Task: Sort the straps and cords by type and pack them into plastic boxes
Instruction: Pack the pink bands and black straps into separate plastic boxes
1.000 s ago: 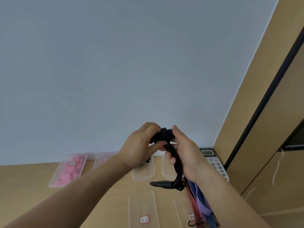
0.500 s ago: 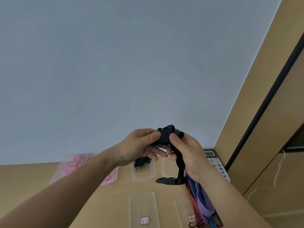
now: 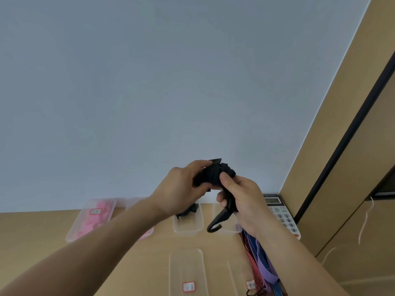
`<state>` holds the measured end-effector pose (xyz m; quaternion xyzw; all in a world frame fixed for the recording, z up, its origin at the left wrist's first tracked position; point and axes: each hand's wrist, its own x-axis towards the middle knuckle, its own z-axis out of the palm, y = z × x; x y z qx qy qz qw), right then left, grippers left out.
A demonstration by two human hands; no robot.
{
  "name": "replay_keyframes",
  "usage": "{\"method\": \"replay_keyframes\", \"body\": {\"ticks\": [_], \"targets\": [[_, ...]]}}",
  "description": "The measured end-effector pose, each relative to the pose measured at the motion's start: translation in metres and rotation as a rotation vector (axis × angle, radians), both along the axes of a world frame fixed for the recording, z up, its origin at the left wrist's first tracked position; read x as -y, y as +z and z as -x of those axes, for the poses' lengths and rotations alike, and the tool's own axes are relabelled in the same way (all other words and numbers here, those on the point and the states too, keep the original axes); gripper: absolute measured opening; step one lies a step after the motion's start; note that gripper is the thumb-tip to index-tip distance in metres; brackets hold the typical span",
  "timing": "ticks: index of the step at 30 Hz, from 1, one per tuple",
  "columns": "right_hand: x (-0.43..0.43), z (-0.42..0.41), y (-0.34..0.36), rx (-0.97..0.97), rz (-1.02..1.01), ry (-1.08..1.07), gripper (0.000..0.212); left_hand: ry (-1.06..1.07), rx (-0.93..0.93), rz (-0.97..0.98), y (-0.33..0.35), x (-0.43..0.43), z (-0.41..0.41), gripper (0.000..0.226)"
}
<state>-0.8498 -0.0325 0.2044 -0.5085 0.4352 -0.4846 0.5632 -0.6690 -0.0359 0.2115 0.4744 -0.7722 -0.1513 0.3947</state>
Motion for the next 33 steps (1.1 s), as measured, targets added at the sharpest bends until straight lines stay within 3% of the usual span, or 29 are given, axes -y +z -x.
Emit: {"method": "replay_keyframes", "body": {"ticks": [6,9,11,14,15,18,20,22,26,30,33], "targets": [[0.003,-0.011,-0.001,-0.027,0.023,-0.065,0.036,0.045,0.230,0.529,-0.010,-0.002,0.012,0.027],[0.003,-0.012,-0.004,-0.074,0.009,-0.108,0.040,0.042,0.254,0.573,-0.015,-0.001,0.016,0.024],[0.005,-0.007,-0.006,-0.077,0.016,-0.131,0.031,0.033,0.115,0.415,-0.018,0.000,0.014,0.035],[0.007,0.004,-0.005,-0.070,0.062,-0.058,0.021,-0.096,-0.380,-0.264,-0.004,-0.001,0.004,0.058],[0.007,0.006,-0.004,-0.073,0.073,0.006,0.018,-0.127,-0.465,-0.422,0.002,0.002,-0.002,0.065],[0.005,0.007,-0.003,-0.110,0.066,0.195,0.023,-0.333,-0.348,-0.648,0.013,0.007,-0.014,0.054],[0.005,0.007,-0.004,-0.131,0.069,0.241,0.025,-0.437,-0.276,-0.670,0.015,0.007,-0.017,0.041],[0.005,0.007,-0.006,-0.131,0.075,0.266,0.034,-0.413,-0.295,-0.653,0.015,0.007,-0.021,0.039],[0.010,0.001,-0.014,-0.005,-0.042,0.154,0.074,-0.351,-0.364,-0.651,0.009,0.010,-0.020,0.049],[0.014,-0.005,-0.016,0.045,-0.082,0.058,0.066,-0.124,-0.349,-0.495,0.002,0.016,-0.017,0.054],[0.015,-0.007,-0.015,-0.101,-0.074,0.049,0.060,0.048,-0.364,-0.419,-0.004,0.022,-0.021,0.054]]}}
